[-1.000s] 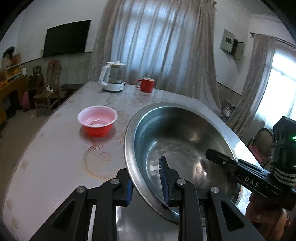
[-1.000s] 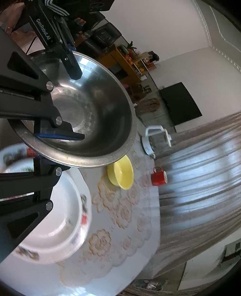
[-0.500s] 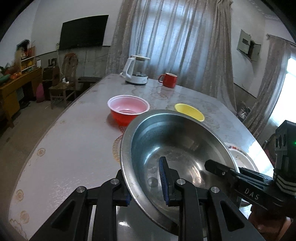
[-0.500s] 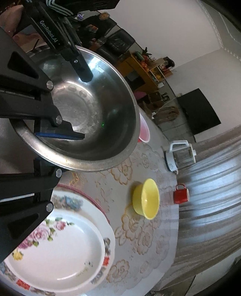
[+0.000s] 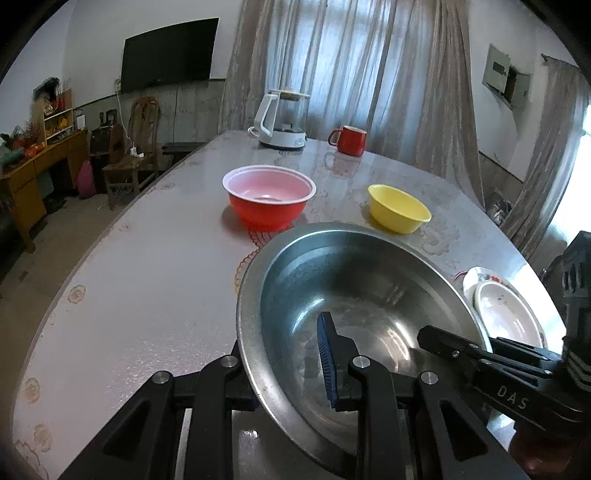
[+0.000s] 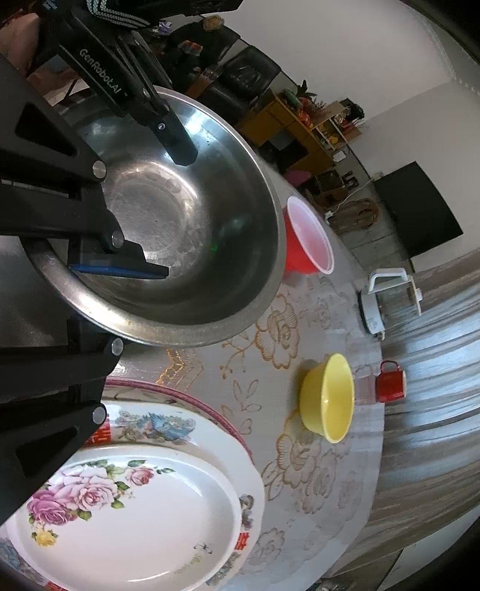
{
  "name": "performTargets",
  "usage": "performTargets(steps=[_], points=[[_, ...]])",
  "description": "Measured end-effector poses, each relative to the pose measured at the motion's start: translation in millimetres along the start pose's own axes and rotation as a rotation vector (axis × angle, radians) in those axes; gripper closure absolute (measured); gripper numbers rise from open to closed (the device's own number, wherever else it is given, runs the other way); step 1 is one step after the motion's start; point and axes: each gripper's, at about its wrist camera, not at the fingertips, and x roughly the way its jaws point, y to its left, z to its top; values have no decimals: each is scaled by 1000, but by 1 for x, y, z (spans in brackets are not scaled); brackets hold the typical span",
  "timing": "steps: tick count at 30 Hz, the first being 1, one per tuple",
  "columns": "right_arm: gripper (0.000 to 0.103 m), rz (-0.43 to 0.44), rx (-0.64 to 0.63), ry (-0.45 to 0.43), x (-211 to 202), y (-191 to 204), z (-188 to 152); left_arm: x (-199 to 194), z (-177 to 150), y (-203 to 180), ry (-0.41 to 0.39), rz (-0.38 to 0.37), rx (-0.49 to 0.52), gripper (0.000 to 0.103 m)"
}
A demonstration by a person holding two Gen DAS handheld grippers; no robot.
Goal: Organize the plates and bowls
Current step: 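Lower the steel bowl onto the table beside the plates and open the right gripper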
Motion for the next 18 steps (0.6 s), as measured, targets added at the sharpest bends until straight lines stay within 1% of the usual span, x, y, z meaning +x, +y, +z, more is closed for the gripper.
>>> performTargets(steps=[4,8,10,18], points=[[88,-37,-7,5,3,1,3,12,-2,0,25,6,3,78],[88,-46,-3,12,5,0,3,23,-5,6,60,-19,-48,78],[88,-53,-9,11,5,1,2,30,-8,8,85,-18,-64,78],[88,-80,-44,15,9,4,5,37,-11,4,91,3,-47,78]])
